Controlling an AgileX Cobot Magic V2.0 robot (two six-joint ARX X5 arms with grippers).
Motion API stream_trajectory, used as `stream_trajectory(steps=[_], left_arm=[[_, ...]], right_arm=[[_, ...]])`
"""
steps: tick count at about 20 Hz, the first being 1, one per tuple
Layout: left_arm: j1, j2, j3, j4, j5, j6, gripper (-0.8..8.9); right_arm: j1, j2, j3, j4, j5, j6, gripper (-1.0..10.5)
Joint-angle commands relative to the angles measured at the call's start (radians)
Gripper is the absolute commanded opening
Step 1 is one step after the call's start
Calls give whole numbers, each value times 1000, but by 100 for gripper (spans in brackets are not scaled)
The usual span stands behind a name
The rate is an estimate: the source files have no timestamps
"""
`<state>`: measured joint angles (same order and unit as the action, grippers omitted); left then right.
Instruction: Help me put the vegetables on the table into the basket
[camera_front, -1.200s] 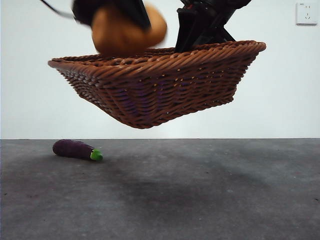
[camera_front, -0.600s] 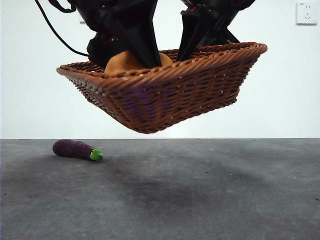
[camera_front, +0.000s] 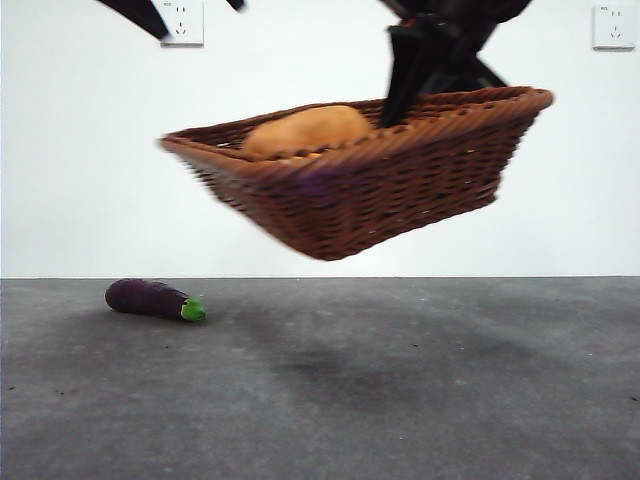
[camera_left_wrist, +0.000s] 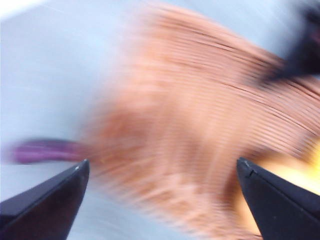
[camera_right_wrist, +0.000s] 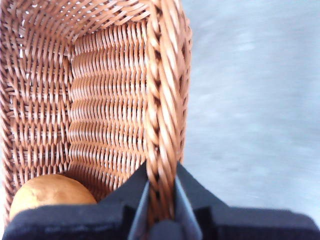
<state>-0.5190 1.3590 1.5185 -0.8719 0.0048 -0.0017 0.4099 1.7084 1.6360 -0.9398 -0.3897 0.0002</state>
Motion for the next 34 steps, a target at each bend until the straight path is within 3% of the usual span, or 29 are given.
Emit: stream_trajectory(steps=[1,8,16,34], left_arm=[[68,13,57,-2,-25,-107,500],[262,216,69,100,-31,-422,500],[291,523,69,184,-31,-581,500],[338,731,69,330,-39,-681,499]], right_arm=[[-63,-50,3,-2,-7,-12,-16],[-262,-197,3,-34,-50,-74,-16],[-287,-259,3,-80,-72,-127,-16],[-286,-259,3,-82,-147,-162,-16]])
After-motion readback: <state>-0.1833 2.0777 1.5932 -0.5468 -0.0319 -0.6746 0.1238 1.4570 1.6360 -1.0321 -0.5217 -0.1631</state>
